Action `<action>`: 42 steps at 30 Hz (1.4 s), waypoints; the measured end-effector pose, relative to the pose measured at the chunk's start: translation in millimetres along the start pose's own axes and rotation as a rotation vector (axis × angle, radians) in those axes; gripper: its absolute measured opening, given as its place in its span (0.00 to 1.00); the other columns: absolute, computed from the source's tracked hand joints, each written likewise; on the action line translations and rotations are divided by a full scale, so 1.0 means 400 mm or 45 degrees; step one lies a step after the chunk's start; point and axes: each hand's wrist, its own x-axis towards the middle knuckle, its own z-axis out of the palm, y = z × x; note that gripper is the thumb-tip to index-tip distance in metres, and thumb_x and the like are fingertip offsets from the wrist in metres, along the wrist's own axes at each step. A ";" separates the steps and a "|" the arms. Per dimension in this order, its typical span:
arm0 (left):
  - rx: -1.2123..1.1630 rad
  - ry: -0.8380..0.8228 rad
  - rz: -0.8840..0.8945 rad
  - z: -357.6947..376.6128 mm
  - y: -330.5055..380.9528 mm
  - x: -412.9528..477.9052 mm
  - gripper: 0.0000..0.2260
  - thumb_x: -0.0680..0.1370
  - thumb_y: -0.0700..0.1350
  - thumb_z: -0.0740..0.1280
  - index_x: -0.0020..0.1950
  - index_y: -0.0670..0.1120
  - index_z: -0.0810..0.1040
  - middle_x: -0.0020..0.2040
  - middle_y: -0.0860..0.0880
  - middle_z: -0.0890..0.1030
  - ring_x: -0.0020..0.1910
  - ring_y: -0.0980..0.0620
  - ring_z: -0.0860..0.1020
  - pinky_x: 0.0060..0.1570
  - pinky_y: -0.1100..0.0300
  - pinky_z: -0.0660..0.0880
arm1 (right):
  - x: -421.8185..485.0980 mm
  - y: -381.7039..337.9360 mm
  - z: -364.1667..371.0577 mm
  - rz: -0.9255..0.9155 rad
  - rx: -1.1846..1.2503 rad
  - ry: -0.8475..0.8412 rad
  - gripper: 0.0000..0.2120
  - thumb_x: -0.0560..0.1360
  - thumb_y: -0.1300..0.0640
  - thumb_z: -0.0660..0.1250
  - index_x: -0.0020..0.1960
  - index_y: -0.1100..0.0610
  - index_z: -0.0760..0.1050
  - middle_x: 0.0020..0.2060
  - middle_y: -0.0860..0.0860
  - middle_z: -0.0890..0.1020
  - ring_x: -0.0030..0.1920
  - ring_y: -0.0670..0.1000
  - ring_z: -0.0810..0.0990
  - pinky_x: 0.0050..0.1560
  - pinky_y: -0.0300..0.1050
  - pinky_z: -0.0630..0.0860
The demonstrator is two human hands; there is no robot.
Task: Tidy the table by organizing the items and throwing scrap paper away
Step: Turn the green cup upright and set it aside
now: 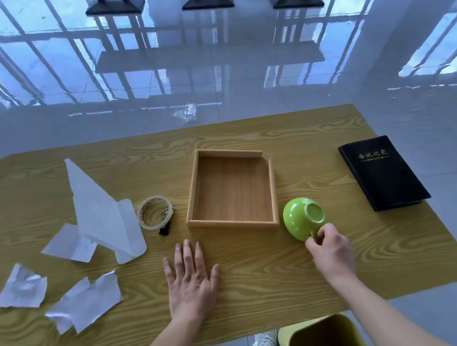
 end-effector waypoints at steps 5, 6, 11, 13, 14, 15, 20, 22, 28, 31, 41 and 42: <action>-0.009 0.005 -0.001 0.000 0.002 -0.003 0.35 0.79 0.65 0.43 0.81 0.47 0.50 0.81 0.44 0.49 0.79 0.45 0.41 0.75 0.41 0.36 | 0.004 -0.029 -0.036 0.343 0.770 -0.026 0.02 0.76 0.63 0.67 0.47 0.62 0.75 0.36 0.57 0.83 0.29 0.51 0.85 0.31 0.46 0.81; -0.003 -0.001 -0.003 0.001 0.000 -0.003 0.35 0.79 0.65 0.42 0.81 0.48 0.49 0.81 0.44 0.48 0.79 0.46 0.40 0.75 0.41 0.35 | 0.002 -0.040 -0.042 0.413 1.011 -0.050 0.01 0.77 0.66 0.65 0.47 0.64 0.75 0.38 0.59 0.82 0.31 0.53 0.85 0.31 0.46 0.82; -0.074 -0.092 -0.049 -0.012 0.003 0.004 0.34 0.79 0.65 0.45 0.80 0.50 0.46 0.81 0.46 0.43 0.78 0.47 0.35 0.75 0.43 0.31 | -0.038 -0.101 -0.047 0.557 1.583 -0.356 0.08 0.80 0.69 0.58 0.45 0.67 0.75 0.33 0.60 0.80 0.29 0.52 0.81 0.29 0.43 0.81; -0.218 -0.114 -0.083 -0.037 0.014 0.014 0.31 0.80 0.62 0.54 0.79 0.50 0.53 0.81 0.45 0.48 0.79 0.46 0.40 0.76 0.43 0.36 | -0.059 -0.121 -0.038 0.561 1.629 -0.488 0.09 0.80 0.69 0.57 0.46 0.67 0.76 0.32 0.59 0.81 0.29 0.51 0.81 0.28 0.42 0.81; -0.326 -0.106 -0.097 -0.055 0.021 0.019 0.30 0.79 0.58 0.59 0.78 0.50 0.58 0.80 0.44 0.53 0.79 0.45 0.45 0.76 0.44 0.41 | -0.070 -0.129 -0.031 0.560 1.638 -0.554 0.10 0.80 0.69 0.57 0.47 0.68 0.76 0.33 0.59 0.81 0.29 0.51 0.81 0.28 0.42 0.81; -0.465 -0.086 -0.117 -0.076 0.028 0.022 0.27 0.79 0.55 0.62 0.76 0.49 0.63 0.78 0.43 0.60 0.79 0.45 0.51 0.77 0.45 0.48 | -0.082 -0.137 -0.022 0.561 1.639 -0.626 0.10 0.80 0.69 0.57 0.47 0.69 0.77 0.33 0.59 0.81 0.29 0.51 0.80 0.28 0.42 0.81; -1.611 -0.067 -0.367 -0.194 0.057 0.020 0.11 0.81 0.52 0.64 0.62 0.55 0.79 0.55 0.48 0.82 0.48 0.52 0.81 0.48 0.54 0.79 | -0.142 -0.175 0.043 0.562 1.531 -0.986 0.09 0.80 0.69 0.58 0.51 0.70 0.77 0.35 0.60 0.81 0.30 0.52 0.80 0.28 0.43 0.80; -1.850 -0.107 -0.351 -0.209 0.050 0.016 0.10 0.82 0.53 0.63 0.58 0.58 0.82 0.48 0.47 0.85 0.39 0.49 0.82 0.40 0.53 0.81 | -0.162 -0.185 0.074 0.567 1.467 -1.059 0.08 0.80 0.69 0.59 0.54 0.71 0.74 0.35 0.61 0.81 0.29 0.53 0.79 0.28 0.44 0.80; -1.693 -0.094 -0.409 -0.174 0.003 -0.016 0.10 0.81 0.46 0.65 0.57 0.56 0.84 0.42 0.51 0.86 0.37 0.48 0.83 0.37 0.50 0.83 | -0.207 -0.184 0.150 0.553 1.271 -1.139 0.07 0.80 0.68 0.61 0.53 0.69 0.76 0.35 0.62 0.82 0.31 0.55 0.80 0.28 0.46 0.81; -1.657 -0.065 -0.407 -0.158 -0.005 -0.032 0.13 0.82 0.46 0.64 0.52 0.62 0.84 0.42 0.52 0.86 0.38 0.48 0.83 0.37 0.52 0.83 | -0.222 -0.178 0.168 0.467 1.093 -1.118 0.09 0.80 0.67 0.61 0.51 0.66 0.80 0.37 0.62 0.84 0.34 0.56 0.81 0.33 0.49 0.82; -1.626 -0.012 -0.397 -0.131 -0.026 -0.044 0.15 0.82 0.47 0.62 0.50 0.66 0.83 0.46 0.57 0.86 0.48 0.55 0.83 0.49 0.53 0.81 | -0.230 -0.182 0.195 0.235 0.795 -0.887 0.12 0.80 0.61 0.62 0.43 0.60 0.81 0.37 0.57 0.82 0.35 0.53 0.81 0.38 0.54 0.84; -1.627 -0.009 -0.400 -0.129 -0.031 -0.045 0.14 0.82 0.47 0.61 0.51 0.65 0.83 0.47 0.58 0.86 0.50 0.57 0.82 0.52 0.52 0.80 | -0.231 -0.181 0.197 0.178 0.762 -0.840 0.13 0.80 0.59 0.62 0.42 0.59 0.82 0.38 0.56 0.83 0.38 0.54 0.81 0.41 0.54 0.84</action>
